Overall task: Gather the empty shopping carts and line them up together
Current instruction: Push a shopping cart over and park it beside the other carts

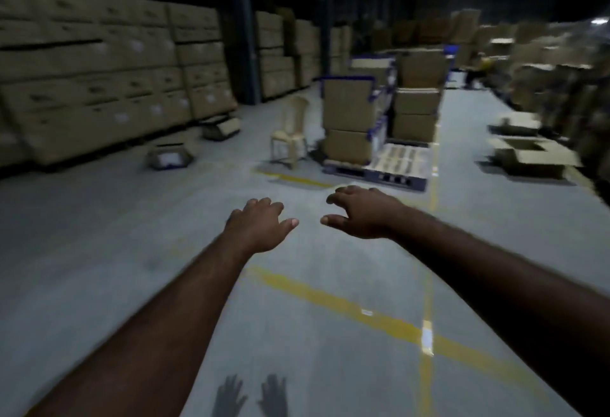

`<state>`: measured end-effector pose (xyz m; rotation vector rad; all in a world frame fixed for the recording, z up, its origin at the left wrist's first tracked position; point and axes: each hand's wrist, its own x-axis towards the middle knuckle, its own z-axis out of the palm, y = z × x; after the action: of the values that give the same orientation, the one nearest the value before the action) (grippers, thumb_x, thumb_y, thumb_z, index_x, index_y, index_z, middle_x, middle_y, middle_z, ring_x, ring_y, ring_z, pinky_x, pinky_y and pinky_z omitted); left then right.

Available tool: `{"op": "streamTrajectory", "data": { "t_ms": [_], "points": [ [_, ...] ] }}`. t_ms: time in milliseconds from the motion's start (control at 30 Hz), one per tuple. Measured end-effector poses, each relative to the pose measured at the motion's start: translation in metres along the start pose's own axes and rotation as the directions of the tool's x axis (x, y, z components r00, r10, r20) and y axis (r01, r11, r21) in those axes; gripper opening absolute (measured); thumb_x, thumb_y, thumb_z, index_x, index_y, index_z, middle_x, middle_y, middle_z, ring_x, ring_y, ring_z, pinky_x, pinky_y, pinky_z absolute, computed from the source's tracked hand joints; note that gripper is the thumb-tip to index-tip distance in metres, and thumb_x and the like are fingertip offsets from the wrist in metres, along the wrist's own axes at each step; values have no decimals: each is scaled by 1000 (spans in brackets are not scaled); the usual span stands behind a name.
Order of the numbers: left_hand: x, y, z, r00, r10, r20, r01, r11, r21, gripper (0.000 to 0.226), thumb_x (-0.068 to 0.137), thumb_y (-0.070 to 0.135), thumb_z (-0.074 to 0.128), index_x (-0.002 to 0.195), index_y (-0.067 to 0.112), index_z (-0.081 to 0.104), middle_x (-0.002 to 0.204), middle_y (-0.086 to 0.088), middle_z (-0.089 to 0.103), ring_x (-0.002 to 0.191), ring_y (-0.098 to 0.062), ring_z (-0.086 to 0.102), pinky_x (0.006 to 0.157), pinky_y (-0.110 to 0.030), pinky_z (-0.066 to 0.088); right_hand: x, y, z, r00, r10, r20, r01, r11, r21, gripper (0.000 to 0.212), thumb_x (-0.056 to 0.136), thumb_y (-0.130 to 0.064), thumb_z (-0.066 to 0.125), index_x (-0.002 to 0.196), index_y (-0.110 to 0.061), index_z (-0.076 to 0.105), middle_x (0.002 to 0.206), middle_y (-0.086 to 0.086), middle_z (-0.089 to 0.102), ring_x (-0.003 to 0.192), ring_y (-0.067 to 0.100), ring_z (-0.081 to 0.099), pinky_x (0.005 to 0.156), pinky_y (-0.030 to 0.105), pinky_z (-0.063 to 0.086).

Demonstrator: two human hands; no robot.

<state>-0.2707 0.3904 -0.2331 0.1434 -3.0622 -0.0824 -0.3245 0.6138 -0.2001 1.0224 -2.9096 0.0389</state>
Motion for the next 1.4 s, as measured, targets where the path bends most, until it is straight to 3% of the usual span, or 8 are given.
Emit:
{"op": "streamTrajectory", "data": {
  "t_ms": [200, 500, 767, 1167, 1400],
  "points": [
    [-54, -140, -38, 941, -328, -80, 327, 945, -20, 69, 99, 68, 35, 152, 24, 40, 158, -4, 39, 144, -28, 34, 111, -50, 36, 102, -131, -19, 950, -309, -50, 310, 951, -1, 74, 95, -71, 38, 153, -24, 38, 161, 5, 33, 146, 23, 31, 116, 46, 32],
    [-91, -293, -45, 786, -613, -77, 615, 788, 8, 72, 98, 69, 35, 155, 24, 36, 162, -5, 34, 147, -29, 30, 115, -52, 32, 229, -283, -1, 795, -603, -67, 606, 795, 34, 76, 96, -71, 36, 155, -23, 34, 164, 7, 27, 150, 23, 25, 118, 51, 26],
    [-72, -419, -68, 673, -727, -135, 730, 682, -33, 74, 98, 69, 36, 154, 21, 39, 159, -7, 38, 146, -30, 32, 114, -51, 34, 343, -386, -12, 649, -750, -129, 759, 649, 51, 74, 97, -69, 37, 155, -23, 32, 165, 8, 25, 150, 24, 23, 118, 50, 25],
    [-115, -612, -72, 501, -853, -145, 859, 511, -35, 64, 98, 66, 40, 144, 21, 49, 147, -10, 50, 135, -32, 44, 105, -44, 41, 467, -590, 4, 472, -872, -132, 882, 468, 55, 74, 96, -68, 39, 155, -23, 33, 163, 7, 27, 148, 23, 26, 117, 49, 27],
    [-111, -771, -80, 489, -863, -127, 863, 500, -74, 76, 97, 72, 36, 154, 22, 37, 160, -9, 37, 145, -31, 35, 112, -52, 36, 556, -735, 12, 480, -870, -112, 877, 478, 53, 74, 97, -66, 40, 156, -22, 32, 164, 8, 25, 149, 24, 23, 118, 50, 25]
  ]
}}
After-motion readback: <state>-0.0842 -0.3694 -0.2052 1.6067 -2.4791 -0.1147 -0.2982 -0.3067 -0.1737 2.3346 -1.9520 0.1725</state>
